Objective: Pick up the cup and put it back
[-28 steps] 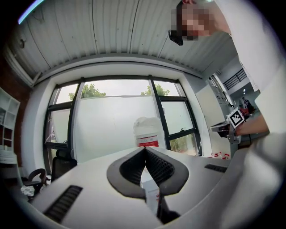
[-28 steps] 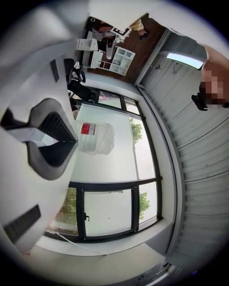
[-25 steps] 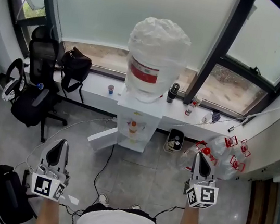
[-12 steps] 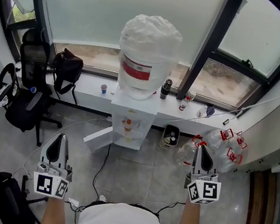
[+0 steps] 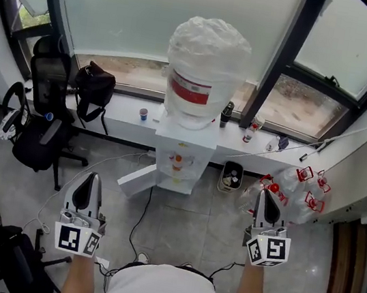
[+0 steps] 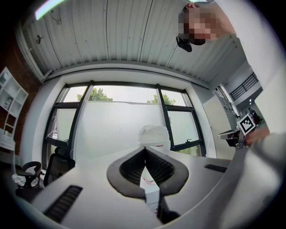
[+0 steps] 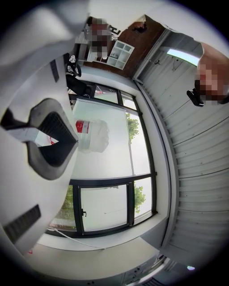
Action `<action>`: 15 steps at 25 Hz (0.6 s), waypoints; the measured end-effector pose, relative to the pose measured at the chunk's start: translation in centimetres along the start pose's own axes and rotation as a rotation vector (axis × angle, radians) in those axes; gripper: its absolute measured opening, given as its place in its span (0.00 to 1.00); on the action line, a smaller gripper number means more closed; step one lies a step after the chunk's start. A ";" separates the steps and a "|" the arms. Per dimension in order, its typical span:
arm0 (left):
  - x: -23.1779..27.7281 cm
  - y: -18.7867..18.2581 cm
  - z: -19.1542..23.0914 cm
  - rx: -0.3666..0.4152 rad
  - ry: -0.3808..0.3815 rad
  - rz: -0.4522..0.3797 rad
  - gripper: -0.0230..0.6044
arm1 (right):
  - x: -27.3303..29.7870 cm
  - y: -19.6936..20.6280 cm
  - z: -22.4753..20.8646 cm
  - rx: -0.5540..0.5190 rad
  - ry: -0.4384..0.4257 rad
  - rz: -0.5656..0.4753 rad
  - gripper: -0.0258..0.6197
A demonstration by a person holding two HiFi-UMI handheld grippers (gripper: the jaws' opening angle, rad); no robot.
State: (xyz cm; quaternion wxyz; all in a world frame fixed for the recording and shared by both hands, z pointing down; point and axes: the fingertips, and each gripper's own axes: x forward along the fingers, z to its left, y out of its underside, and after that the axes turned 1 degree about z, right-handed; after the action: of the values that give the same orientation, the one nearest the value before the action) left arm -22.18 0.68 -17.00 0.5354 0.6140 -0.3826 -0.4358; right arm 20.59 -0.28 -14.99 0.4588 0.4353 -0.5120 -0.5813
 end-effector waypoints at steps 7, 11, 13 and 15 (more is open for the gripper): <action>-0.2 0.4 1.0 0.003 0.004 0.005 0.07 | 1.3 -0.8 3.4 -0.043 -0.053 -0.008 0.07; -0.5 0.1 1.6 0.013 0.010 0.003 0.07 | 1.9 -1.4 5.0 -0.050 -0.068 -0.020 0.07; -0.7 0.2 1.9 0.018 0.011 0.007 0.07 | 1.9 -1.4 5.6 -0.046 -0.071 -0.025 0.07; -1.0 0.5 2.4 0.017 0.008 0.013 0.07 | 1.9 -1.4 6.2 -0.045 -0.075 -0.027 0.07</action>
State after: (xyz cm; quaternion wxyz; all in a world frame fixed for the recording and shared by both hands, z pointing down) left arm -24.74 0.78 -16.51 0.5345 0.6179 -0.3881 -0.4266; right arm 14.01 -0.87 -15.82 0.4412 0.4095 -0.5098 -0.6146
